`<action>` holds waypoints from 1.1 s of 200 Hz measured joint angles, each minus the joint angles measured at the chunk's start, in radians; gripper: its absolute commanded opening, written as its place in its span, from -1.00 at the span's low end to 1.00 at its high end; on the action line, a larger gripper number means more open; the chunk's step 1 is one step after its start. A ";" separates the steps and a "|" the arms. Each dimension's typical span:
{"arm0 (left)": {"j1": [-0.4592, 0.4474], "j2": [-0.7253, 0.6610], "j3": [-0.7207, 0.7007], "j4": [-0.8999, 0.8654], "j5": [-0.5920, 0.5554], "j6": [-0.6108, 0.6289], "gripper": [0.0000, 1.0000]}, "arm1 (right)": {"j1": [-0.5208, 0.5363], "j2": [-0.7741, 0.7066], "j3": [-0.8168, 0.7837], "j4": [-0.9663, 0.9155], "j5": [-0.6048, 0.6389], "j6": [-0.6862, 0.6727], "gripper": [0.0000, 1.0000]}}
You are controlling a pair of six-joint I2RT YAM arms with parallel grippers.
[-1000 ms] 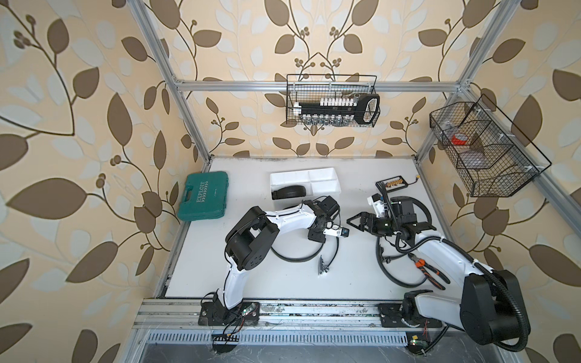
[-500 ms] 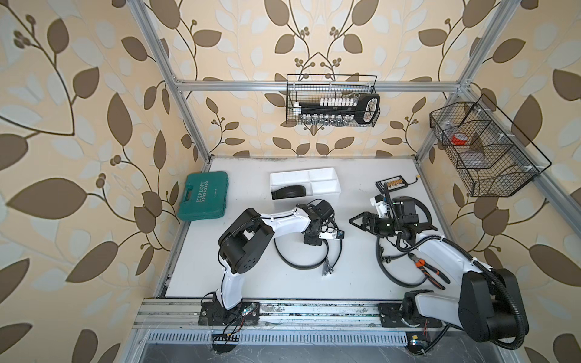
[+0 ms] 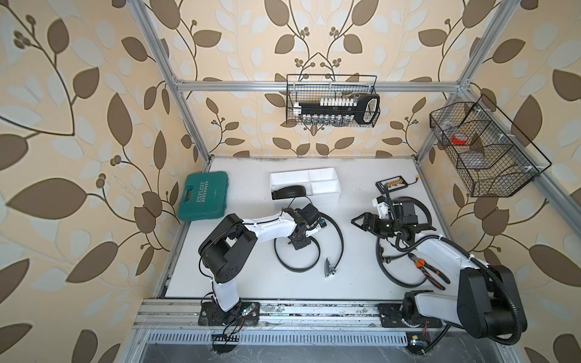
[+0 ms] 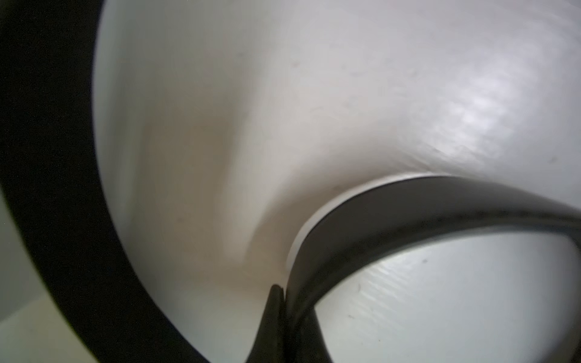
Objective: Place the belts into the storage roll
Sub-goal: Roll the belt at the center of the board.
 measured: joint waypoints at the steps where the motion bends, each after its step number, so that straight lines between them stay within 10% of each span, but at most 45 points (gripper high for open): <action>1: 0.001 -0.001 0.001 -0.003 -0.005 -0.017 -1.00 | 0.002 0.000 0.000 0.000 0.001 0.000 0.82; 77: 0.123 0.039 0.124 -0.166 0.041 -0.618 -1.00 | 0.309 0.339 0.283 -0.140 0.232 -0.045 0.34; 130: 0.132 0.073 0.151 -0.193 0.145 -0.903 -1.00 | 0.335 0.509 0.392 -0.213 0.392 -0.098 -0.67; 220: 0.132 0.320 0.443 -0.229 0.224 -1.025 -1.00 | 0.291 0.208 0.000 -0.060 0.258 0.159 -0.63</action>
